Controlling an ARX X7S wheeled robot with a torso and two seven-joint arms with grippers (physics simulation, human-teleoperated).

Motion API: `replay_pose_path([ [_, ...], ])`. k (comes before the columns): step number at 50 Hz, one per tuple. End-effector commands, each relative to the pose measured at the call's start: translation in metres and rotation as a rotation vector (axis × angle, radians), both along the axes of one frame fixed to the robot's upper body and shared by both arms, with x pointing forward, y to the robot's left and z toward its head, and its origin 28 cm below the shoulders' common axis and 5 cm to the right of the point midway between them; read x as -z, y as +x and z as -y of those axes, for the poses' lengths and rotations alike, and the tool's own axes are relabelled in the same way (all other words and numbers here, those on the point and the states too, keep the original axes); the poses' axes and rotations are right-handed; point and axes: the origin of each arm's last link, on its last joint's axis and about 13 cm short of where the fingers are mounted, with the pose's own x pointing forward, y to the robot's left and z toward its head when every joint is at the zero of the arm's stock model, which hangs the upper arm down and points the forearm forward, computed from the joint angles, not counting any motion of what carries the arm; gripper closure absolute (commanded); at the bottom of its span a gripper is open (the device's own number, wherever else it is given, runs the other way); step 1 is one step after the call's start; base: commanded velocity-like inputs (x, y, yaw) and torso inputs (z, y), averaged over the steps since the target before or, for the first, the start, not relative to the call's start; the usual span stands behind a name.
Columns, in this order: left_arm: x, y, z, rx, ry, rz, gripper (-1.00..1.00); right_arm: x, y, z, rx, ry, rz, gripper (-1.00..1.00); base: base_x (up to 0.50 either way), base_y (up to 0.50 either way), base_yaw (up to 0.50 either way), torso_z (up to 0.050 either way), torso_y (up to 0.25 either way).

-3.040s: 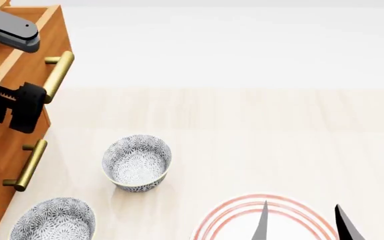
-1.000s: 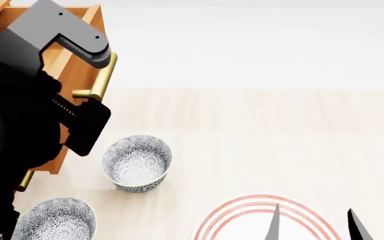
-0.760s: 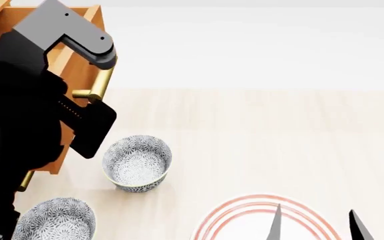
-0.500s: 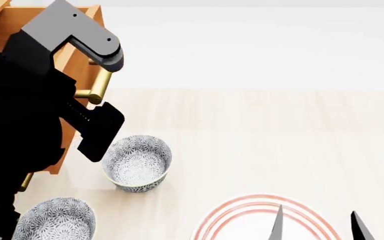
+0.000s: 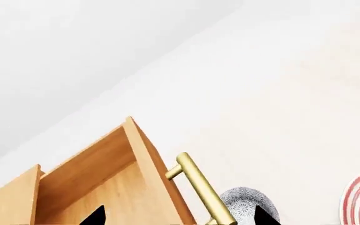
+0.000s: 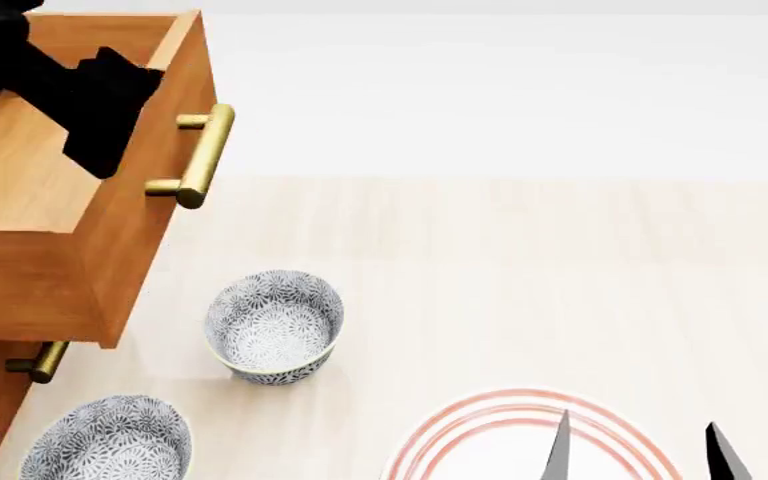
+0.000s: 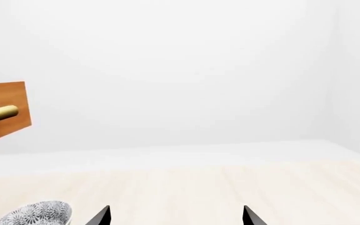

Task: Open the top drawer of the cabinet.

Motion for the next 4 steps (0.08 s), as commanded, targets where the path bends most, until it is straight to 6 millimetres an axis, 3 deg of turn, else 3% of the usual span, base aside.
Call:
replay_pose_path([
  [1, 0.000, -0.039, 0.000, -0.090, -0.160, 0.401, -1.00, 0.000, 0.001, -0.001, 0.007, -0.010, 0.001, -1.00, 0.00, 0.00, 0.00, 0.000, 0.000],
  [4, 0.026, -0.067, 0.013, -0.118, -0.294, 0.420, -1.00, 0.000, 0.001, -0.001, 0.007, -0.014, 0.003, -1.00, 0.00, 0.00, 0.00, 0.000, 0.000],
])
